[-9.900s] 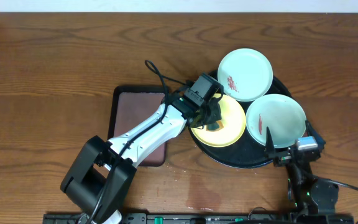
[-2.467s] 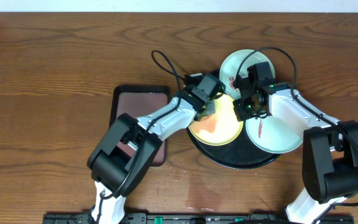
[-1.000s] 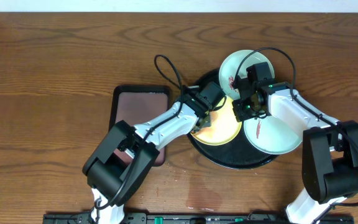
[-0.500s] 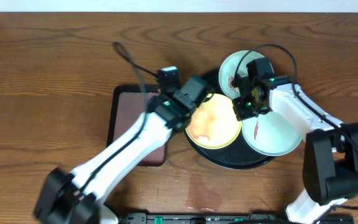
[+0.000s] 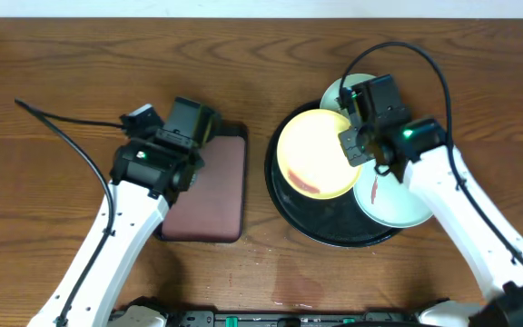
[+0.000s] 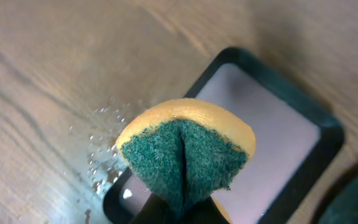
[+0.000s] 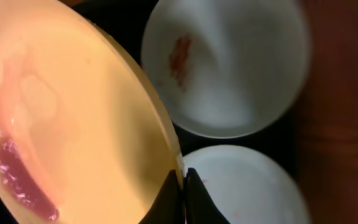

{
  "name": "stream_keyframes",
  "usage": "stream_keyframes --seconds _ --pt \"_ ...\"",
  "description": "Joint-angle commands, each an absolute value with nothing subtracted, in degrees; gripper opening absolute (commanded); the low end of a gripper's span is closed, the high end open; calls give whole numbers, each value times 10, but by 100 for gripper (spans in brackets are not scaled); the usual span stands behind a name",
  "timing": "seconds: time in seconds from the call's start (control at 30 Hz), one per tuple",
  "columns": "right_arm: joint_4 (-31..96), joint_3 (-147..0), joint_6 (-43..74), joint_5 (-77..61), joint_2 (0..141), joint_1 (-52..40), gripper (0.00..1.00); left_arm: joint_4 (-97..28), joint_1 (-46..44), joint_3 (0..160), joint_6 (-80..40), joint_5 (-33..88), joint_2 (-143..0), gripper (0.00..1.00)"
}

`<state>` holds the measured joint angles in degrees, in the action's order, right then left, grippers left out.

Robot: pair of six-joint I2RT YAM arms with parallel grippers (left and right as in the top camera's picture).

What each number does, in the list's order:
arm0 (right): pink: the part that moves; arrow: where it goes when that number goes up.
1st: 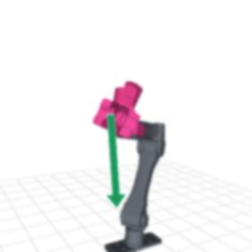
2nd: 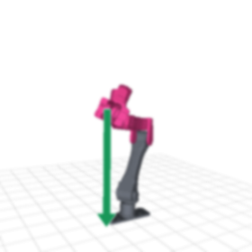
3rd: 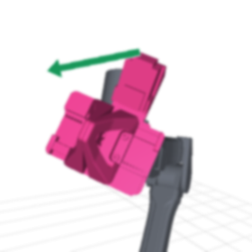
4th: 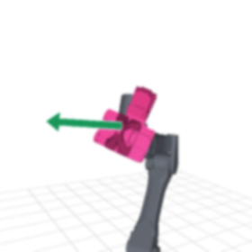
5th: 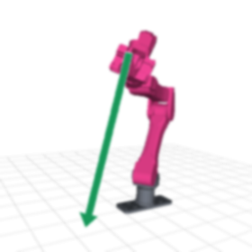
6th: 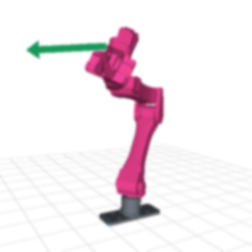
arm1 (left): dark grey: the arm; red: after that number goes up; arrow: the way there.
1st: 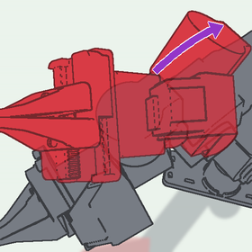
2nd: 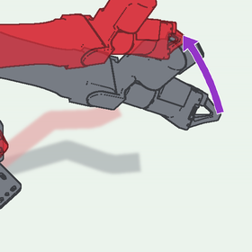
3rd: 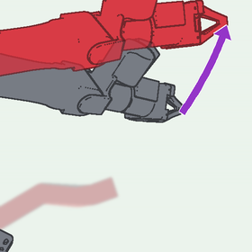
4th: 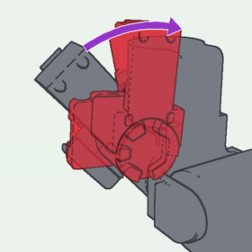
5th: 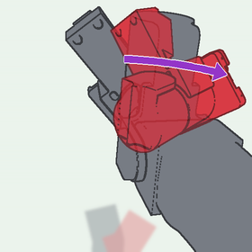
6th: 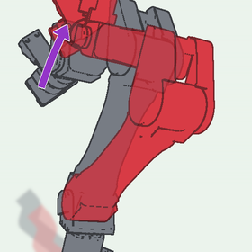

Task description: Clean dirty plates on tray and stack at the side

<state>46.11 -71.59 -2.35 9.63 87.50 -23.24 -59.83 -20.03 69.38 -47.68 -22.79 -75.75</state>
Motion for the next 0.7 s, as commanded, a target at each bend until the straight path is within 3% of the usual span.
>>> stream_keyframes --seconds 0.0,0.43,0.67 --pt "458 -728 -14 255 861 -277 1 -602 -178 676 -482 -196 -762 8" --pt "399 -728 -92 653 861 -438 1 -602 -169 674 -482 -186 -764 8" --pt "326 -728 -151 714 861 -470 1 -602 -169 674 -484 -186 -764 8"
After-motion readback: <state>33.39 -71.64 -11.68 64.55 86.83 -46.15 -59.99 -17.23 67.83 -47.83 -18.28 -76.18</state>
